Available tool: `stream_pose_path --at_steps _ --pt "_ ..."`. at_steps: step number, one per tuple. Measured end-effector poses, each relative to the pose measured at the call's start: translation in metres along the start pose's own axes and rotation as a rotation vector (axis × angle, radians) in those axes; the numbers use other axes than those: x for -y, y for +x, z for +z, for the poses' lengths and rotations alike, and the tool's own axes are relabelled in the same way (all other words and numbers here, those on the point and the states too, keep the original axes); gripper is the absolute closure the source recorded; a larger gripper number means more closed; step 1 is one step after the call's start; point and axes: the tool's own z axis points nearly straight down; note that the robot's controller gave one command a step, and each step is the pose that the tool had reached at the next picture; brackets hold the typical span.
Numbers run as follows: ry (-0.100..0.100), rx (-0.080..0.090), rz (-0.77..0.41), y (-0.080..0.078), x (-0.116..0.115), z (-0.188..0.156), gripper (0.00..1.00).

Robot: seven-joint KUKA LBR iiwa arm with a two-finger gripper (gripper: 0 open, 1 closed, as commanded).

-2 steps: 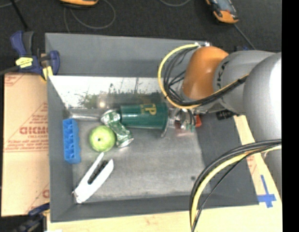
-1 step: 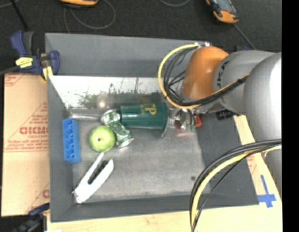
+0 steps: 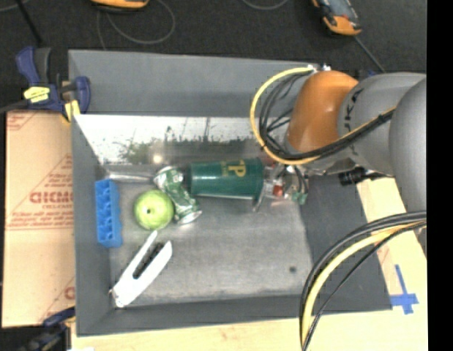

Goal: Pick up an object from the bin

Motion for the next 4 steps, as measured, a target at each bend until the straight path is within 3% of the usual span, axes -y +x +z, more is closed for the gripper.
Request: stream_pose_path --at_steps 1,2,3,4 --pt "-0.001 0.006 0.004 0.005 -0.001 -0.024 1.00" --pt "0.000 0.006 -0.016 -0.023 -0.010 -0.037 1.00" --pt "0.000 0.006 -0.017 -0.023 -0.010 -0.037 1.00" --pt "0.001 -0.006 -0.013 0.009 -0.004 -0.085 1.00"
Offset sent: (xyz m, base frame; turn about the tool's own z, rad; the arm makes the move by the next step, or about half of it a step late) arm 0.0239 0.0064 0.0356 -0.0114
